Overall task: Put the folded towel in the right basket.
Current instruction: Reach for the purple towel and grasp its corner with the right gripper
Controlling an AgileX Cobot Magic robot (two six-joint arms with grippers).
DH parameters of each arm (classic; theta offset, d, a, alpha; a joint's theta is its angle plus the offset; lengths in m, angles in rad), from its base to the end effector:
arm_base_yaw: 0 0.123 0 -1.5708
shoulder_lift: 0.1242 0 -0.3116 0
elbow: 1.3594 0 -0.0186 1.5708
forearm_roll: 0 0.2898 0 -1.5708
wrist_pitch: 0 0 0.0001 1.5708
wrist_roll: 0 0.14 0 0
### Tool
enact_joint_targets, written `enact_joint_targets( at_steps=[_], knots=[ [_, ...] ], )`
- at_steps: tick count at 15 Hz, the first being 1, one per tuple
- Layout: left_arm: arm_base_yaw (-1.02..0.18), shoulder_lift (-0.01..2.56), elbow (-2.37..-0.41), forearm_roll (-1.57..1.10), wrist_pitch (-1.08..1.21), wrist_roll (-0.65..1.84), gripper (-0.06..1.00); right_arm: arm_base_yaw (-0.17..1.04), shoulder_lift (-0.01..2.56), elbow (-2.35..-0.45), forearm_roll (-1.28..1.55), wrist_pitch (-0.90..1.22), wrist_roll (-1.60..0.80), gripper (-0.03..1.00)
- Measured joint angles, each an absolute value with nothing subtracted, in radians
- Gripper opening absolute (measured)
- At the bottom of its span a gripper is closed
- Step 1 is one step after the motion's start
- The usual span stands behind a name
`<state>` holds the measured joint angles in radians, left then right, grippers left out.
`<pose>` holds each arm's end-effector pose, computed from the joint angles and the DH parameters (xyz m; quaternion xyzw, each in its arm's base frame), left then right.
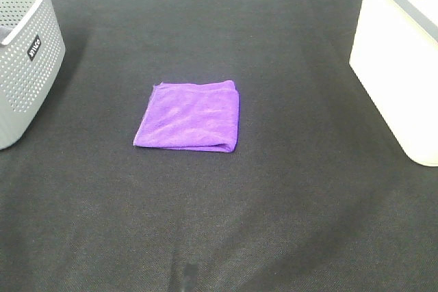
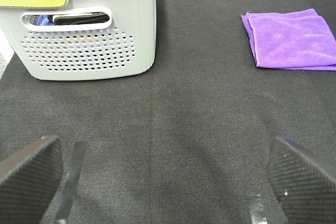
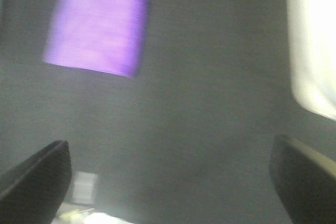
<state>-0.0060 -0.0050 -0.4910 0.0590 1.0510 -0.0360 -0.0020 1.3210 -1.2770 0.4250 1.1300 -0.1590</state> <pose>0.0471 0.0069 0.2721 -0.0137 0.8513 0.0185 0.5242 0.3144 0.0516 0.3505 -0.0329 0.9494 0.1872 0.2501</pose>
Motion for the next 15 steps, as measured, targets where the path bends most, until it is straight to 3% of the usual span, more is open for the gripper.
enact_joint_targets(
  at_steps=[5, 9, 15],
  knots=[
    [-0.006, -0.005, -0.491, 0.059, 1.051, -0.036, 0.99, 0.207, 1.865, -1.479, 0.606, 1.017, -0.231, 0.96],
    [-0.006, -0.005, -0.491, 0.059, 1.051, -0.036, 0.99, 0.219, 2.219, -1.692, 0.641, 1.009, -0.266, 0.96],
    [-0.006, -0.005, -0.491, 0.059, 1.051, -0.036, 0.99, 0.231, 2.425, -1.82, 0.721, 0.986, -0.3, 0.96]
  ],
)
